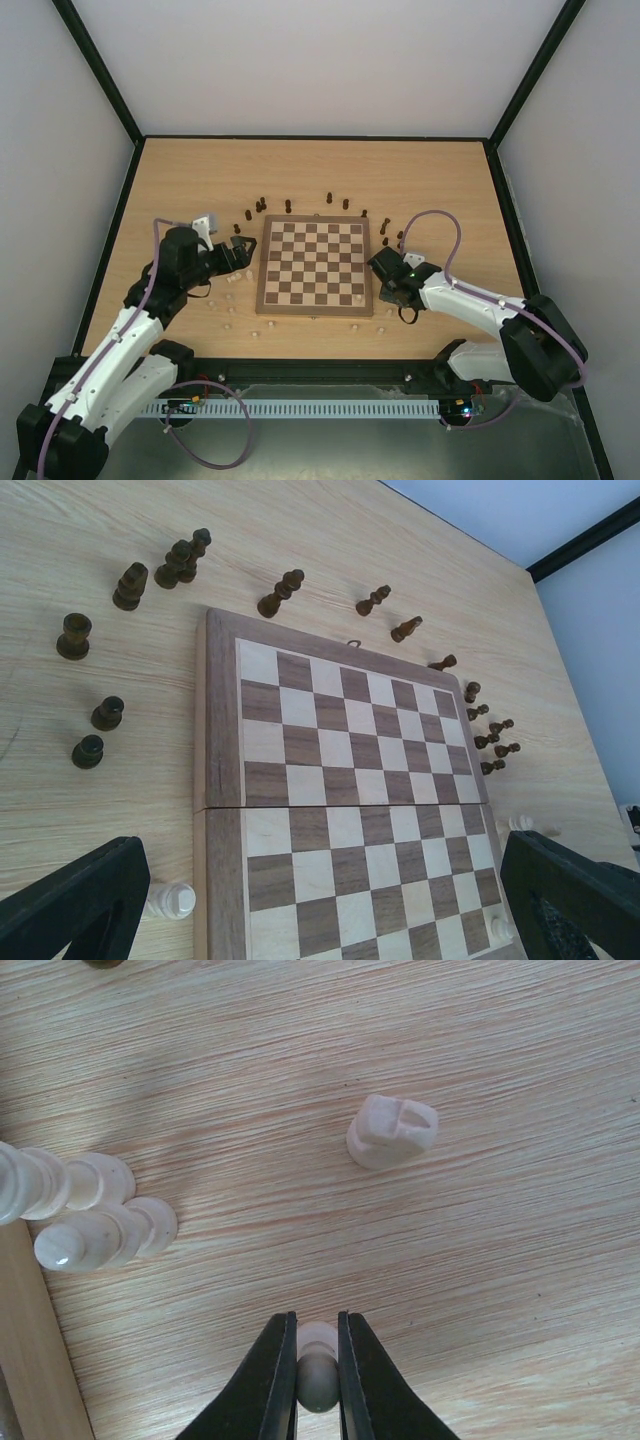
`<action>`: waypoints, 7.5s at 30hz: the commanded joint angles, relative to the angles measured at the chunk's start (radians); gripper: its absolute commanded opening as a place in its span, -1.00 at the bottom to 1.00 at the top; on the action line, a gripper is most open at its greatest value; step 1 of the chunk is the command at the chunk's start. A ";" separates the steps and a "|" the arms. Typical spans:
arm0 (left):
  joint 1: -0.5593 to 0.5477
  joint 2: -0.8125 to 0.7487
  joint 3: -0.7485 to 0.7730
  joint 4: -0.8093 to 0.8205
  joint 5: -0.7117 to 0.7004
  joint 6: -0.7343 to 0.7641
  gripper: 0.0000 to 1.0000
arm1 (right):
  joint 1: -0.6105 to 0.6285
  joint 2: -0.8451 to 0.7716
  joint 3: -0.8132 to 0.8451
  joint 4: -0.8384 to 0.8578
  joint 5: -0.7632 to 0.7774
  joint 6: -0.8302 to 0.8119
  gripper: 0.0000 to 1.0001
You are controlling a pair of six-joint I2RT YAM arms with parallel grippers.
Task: Set up the chess pieces on the board
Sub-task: Pick up the chess piece at the center of the board, then place the chess piece on the chessboard, then pick up the chess piece at the center of the board, then place the chess piece on the chessboard.
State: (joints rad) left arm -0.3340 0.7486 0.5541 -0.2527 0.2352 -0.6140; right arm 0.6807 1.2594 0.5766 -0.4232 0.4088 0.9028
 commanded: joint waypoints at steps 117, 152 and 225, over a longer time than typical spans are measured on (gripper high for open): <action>-0.012 0.031 -0.014 0.047 0.036 0.001 0.99 | 0.193 -0.189 0.041 -0.271 -0.088 0.132 0.23; -0.013 0.021 -0.012 0.028 0.022 0.000 0.99 | 0.191 -0.064 -0.021 -0.135 -0.120 0.101 -0.78; -0.013 0.064 -0.042 0.070 -0.028 -0.016 0.99 | 0.246 0.336 0.445 -0.137 -0.190 -0.200 -0.77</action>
State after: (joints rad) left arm -0.3439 0.8188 0.5259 -0.1986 0.2089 -0.6216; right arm 0.9207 1.5753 1.0237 -0.5484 0.2157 0.7136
